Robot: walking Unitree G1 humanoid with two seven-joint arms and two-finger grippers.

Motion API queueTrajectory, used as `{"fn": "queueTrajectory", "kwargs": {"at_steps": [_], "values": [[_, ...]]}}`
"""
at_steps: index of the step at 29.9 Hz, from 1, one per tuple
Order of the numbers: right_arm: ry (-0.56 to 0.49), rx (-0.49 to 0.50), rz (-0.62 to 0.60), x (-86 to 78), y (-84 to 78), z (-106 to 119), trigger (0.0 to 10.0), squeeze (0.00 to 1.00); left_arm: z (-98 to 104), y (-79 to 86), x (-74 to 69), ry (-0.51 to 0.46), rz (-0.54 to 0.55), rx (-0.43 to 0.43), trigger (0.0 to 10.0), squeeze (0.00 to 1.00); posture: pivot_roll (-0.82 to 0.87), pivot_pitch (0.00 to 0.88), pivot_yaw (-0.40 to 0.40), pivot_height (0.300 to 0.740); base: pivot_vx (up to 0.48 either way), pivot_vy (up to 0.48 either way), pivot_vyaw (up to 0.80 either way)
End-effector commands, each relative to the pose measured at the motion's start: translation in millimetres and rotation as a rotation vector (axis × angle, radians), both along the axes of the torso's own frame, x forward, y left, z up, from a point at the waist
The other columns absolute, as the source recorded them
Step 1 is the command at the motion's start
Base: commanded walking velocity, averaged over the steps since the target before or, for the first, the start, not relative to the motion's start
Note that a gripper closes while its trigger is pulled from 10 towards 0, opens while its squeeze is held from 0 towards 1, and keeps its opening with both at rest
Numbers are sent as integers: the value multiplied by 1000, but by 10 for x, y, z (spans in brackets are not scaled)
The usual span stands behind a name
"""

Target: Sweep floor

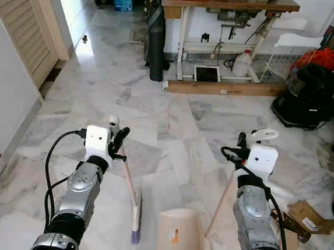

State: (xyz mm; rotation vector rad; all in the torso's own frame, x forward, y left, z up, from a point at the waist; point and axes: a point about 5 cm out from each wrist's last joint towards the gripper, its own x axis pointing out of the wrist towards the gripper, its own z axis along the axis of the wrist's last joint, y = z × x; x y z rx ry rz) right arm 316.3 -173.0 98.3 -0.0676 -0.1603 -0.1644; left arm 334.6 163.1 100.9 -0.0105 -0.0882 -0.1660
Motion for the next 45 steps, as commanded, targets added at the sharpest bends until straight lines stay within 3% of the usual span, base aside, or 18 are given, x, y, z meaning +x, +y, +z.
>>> {"fn": "queueTrajectory", "kwargs": {"at_steps": [1, 45], "values": [[-19, 1, 8, 24, 26, 54, 10000, 0, 114, 16, 29, -54, -1, 7, 10000, 0, -117, 0, 41, 740, 0, 0, -800], [-12, 6, 9, 27, 50, 37, 10000, 0, 121, 54, 36, -46, 14, 4, 10000, 0, -103, 0, 44, 740, 0, 27, -800]]}}
